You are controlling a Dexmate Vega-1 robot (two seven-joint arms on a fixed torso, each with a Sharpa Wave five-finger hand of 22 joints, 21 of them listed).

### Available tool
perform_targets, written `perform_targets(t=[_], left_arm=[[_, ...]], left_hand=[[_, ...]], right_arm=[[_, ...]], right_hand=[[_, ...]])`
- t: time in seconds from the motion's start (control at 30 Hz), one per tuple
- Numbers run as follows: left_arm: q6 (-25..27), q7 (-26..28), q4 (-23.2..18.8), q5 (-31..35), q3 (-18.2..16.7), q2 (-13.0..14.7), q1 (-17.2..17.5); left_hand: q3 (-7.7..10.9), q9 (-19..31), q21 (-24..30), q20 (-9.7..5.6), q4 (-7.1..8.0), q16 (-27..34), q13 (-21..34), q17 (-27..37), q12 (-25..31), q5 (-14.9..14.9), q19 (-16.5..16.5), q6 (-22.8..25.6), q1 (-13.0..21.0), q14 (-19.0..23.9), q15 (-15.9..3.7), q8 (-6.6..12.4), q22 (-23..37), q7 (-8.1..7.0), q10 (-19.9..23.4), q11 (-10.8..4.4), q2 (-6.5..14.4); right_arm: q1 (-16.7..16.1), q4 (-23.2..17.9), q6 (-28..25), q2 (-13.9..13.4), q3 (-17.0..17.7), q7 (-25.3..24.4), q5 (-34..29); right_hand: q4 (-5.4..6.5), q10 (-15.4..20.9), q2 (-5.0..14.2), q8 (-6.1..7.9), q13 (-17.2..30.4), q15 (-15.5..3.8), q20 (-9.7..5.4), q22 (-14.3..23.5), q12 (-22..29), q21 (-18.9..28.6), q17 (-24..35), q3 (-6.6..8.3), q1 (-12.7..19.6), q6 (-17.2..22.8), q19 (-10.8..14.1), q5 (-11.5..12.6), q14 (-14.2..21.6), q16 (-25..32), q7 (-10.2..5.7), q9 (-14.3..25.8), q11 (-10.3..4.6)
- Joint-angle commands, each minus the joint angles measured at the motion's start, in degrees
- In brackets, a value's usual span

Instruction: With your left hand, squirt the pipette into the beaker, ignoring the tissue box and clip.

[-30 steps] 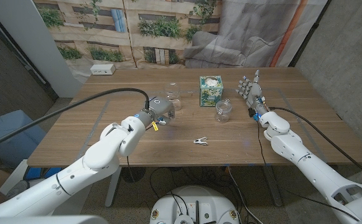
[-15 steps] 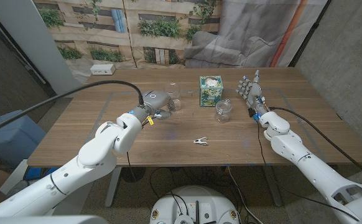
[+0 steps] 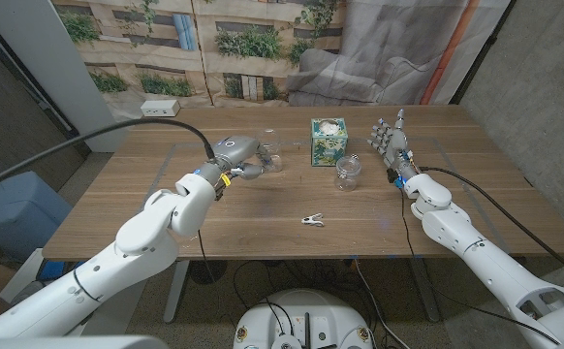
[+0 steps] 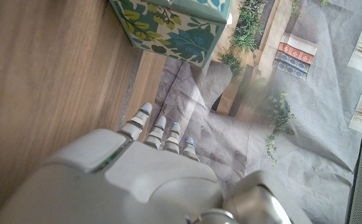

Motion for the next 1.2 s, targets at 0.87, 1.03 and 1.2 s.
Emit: perform_targets(t=[0.87,1.03,1.2], left_arm=[[-1.6,18.3,1.2,-28.6,-8.7,-2.4,5.8],[-2.0,19.4,1.6,-31.6,-9.6,-2.7,6.2],[-2.8,20.7,2.3,-34.0,-10.0,-3.3,6.1]], left_hand=[[-0.3,0.0,0.1,-1.0,0.46,-0.6,0.2,0.1,0.1,0.0,1.2,1.4,-0.6,1.1,-7.19,-0.05,0.3,0.77,1.4,0.01,0.4],[-0.27,0.0,0.1,-1.12,0.47,-0.7,0.2,0.0,0.1,0.0,1.2,1.5,-0.8,1.1,-7.12,-0.08,0.3,0.72,1.4,0.02,0.4],[-0.24,0.0,0.1,-1.07,0.48,-0.8,0.2,0.0,0.1,0.1,1.2,1.3,-1.0,1.1,-7.09,-0.19,0.3,0.74,1.4,0.04,0.3]], right_arm=[[0.0,0.0,0.0,0.0,0.0,0.0,0.0],[0.0,0.0,0.0,0.0,0.0,0.0,0.0],[0.0,0.0,0.0,0.0,0.0,0.0,0.0]], right_hand=[[-0.04,-0.3,3.35,0.38,0.2,-4.85,-0.04,0.3,0.1,0.3,0.3,-0.44,0.0,0.1,0.2,0.3,-0.4,0.3,-0.46,0.1,-0.17],[-0.04,-0.2,3.35,0.39,0.2,-4.83,-0.02,0.3,0.2,0.3,0.3,-0.44,0.0,0.1,0.2,0.3,-0.3,0.3,-0.45,0.1,-0.26],[-0.04,-0.1,3.35,0.37,0.2,-4.79,-0.03,0.3,0.2,0.3,0.3,-0.44,0.0,0.1,0.2,0.3,-0.3,0.3,-0.54,0.1,-0.1]])
